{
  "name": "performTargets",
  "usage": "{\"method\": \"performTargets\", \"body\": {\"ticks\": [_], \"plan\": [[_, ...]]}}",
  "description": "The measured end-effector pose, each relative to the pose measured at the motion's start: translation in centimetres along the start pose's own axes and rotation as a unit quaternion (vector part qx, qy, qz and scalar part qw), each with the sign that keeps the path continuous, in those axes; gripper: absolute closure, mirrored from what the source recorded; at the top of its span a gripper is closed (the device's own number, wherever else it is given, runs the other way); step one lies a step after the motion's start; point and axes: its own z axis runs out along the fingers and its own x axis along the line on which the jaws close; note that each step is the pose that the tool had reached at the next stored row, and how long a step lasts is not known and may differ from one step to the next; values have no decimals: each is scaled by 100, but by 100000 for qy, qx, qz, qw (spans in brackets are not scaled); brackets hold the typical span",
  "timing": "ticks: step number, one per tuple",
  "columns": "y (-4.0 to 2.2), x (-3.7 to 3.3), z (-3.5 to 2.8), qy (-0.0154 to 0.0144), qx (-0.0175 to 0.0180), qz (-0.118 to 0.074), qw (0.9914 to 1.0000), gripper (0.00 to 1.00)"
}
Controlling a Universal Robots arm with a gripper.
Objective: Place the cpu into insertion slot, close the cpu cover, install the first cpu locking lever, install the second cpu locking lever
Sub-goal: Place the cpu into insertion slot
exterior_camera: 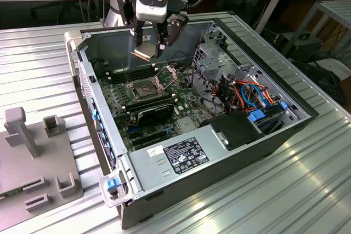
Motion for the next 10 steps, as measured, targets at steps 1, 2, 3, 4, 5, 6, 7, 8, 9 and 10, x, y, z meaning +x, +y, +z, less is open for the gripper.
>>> {"method": "performTargets", "body": {"ticks": [1, 2, 3, 4, 5, 6, 7, 8, 9, 10], "plan": [[0, 0, 0, -1, -1, 3, 100000, 45], [0, 0, 0, -1, -2, 2, 100000, 45], [0, 0, 0, 0, 0, 3, 100000, 45], [0, 0, 0, -1, -2, 4, 100000, 45], [0, 0, 0, -2, -2, 3, 100000, 45], [0, 0, 0, -1, 0, 5, 100000, 45], [0, 0, 0, -1, -2, 31, 100000, 45], [0, 0, 0, -9, 4, 217, 100000, 45], [0, 0, 2, -30, 14, 706, 99998, 45], [0, 0, 3, -48, 23, 1183, 99993, 45]]}}
